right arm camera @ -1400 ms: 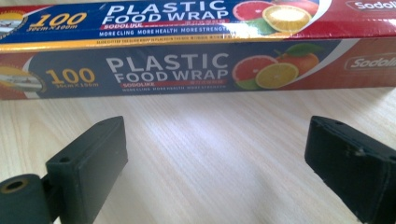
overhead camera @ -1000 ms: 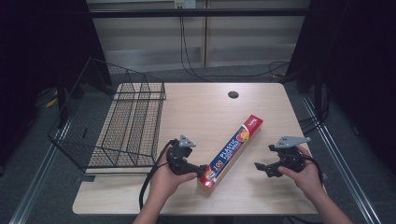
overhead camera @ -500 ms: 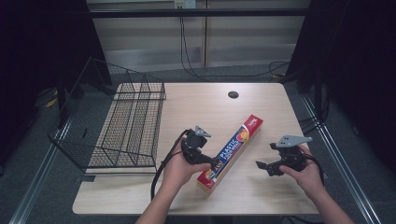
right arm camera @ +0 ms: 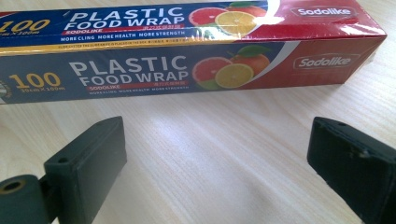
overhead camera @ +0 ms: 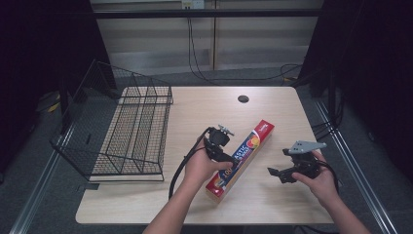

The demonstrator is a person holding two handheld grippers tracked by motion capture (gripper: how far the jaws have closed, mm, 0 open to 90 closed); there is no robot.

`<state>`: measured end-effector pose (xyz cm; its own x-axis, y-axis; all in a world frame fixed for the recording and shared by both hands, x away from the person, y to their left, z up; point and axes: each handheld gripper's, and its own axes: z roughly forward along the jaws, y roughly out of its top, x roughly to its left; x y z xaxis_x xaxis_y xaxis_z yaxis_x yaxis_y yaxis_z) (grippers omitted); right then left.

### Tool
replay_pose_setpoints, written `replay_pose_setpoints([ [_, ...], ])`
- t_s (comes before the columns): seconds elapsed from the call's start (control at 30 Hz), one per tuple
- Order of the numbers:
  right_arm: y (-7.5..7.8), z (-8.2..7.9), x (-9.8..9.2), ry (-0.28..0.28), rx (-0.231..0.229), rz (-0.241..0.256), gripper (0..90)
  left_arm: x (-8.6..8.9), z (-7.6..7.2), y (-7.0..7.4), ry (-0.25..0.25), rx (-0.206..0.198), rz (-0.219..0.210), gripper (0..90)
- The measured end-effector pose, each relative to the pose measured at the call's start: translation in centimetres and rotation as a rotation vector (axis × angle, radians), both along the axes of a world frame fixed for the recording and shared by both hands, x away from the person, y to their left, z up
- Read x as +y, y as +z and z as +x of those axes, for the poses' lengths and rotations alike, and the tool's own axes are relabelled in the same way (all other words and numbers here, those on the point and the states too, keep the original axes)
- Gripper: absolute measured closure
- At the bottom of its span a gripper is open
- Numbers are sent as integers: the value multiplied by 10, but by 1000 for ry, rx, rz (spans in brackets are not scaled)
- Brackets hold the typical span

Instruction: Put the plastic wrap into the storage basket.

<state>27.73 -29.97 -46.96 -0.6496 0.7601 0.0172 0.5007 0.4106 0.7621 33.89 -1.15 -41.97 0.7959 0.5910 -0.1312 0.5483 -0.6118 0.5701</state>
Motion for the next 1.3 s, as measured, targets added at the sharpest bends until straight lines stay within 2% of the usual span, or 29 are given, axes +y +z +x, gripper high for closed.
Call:
replay_pose_setpoints([
  [0.13, 0, 0, -1, -11, -1, -7, 45, -8, 6, -3, -5, 27, -2, 93],
  [0.23, 0, 1, -1, -8, 0, -6, 45, -12, 8, -5, 1, 27, -7, 93],
  [0.47, -1, 1, -2, -15, -5, -12, 46, -24, 15, -12, -10, 63, -19, 88],
  [0.67, -1, 1, -2, -23, -5, -10, 47, -35, 18, -20, -9, 74, -20, 95],
  [0.77, -1, 1, -2, -25, -6, -12, 47, -38, 19, -21, -19, 84, -13, 95],
  [1.07, 0, 0, -2, -26, -13, -15, 48, -51, 24, -30, -9, 96, 4, 127],
  [1.13, 1, 0, -4, -33, -11, -6, 48, -53, 26, -32, -18, 106, 24, 131],
  [1.2, 0, 1, -4, -35, -13, -8, 48, -55, 26, -33, -3, 109, 6, 131],
  [1.3, 0, 1, -4, -35, -9, -10, 48, -56, 28, -33, -22, 116, 26, 145],
])
